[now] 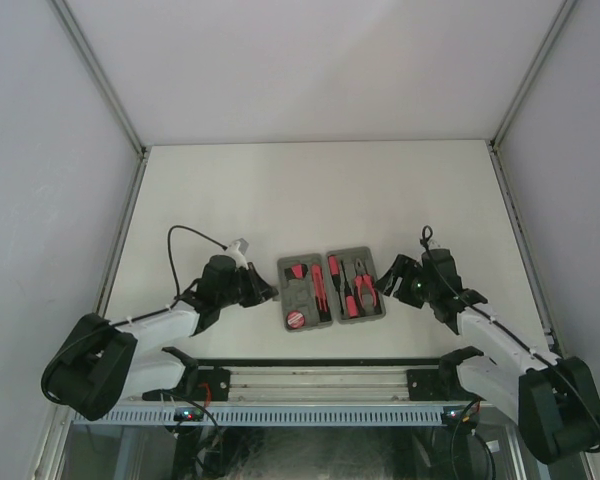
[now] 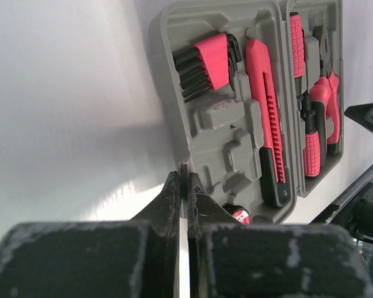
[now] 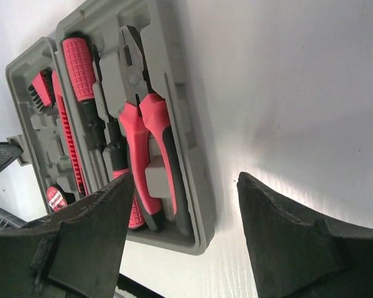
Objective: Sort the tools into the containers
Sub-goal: Close the storage box at the center of the board.
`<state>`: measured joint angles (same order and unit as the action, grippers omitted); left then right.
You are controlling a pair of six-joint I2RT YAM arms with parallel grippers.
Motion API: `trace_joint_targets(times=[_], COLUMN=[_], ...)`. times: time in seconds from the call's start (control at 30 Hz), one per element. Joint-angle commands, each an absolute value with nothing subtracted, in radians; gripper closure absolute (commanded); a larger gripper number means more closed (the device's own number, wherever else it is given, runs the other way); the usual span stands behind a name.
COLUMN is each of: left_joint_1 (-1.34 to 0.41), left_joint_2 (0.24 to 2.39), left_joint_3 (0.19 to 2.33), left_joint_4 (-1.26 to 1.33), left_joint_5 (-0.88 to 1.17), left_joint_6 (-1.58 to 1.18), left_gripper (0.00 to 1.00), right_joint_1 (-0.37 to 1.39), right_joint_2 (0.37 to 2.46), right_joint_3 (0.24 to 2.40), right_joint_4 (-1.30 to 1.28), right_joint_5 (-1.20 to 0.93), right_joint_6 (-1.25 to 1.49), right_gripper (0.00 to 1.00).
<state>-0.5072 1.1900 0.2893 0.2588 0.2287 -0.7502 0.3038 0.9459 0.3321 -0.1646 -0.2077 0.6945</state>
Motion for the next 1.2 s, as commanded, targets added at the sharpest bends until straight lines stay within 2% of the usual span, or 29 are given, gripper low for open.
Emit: trace_joint_targets(times=[0.0, 0.53, 1.17], left_joint_1=[-0.518, -0.519, -0.535], left_joint_2=[1.219, 1.264, 1.315], left_joint_3=[0.251, 0.214, 0.207], left_joint_4=[0.214, 0.243, 0.324], left_joint_5=[0.204, 0.192, 0.263], left_joint_6=[-0.705, -0.687, -0.676], left_gripper=[1.0, 1.0, 1.0], right_joint_1=[0.256, 0.213, 0.325], right_joint_2=[1.011, 1.216, 1.082], right_joint_3=[0.37, 0.38, 0.457], right_joint_4=[-0.037, 0.191, 0.102], right_joint_5=[-0.322, -0.5, -0.572], right_joint_6=[0.636, 0.658, 0.647], right_gripper=[0.33, 0.37, 0.38])
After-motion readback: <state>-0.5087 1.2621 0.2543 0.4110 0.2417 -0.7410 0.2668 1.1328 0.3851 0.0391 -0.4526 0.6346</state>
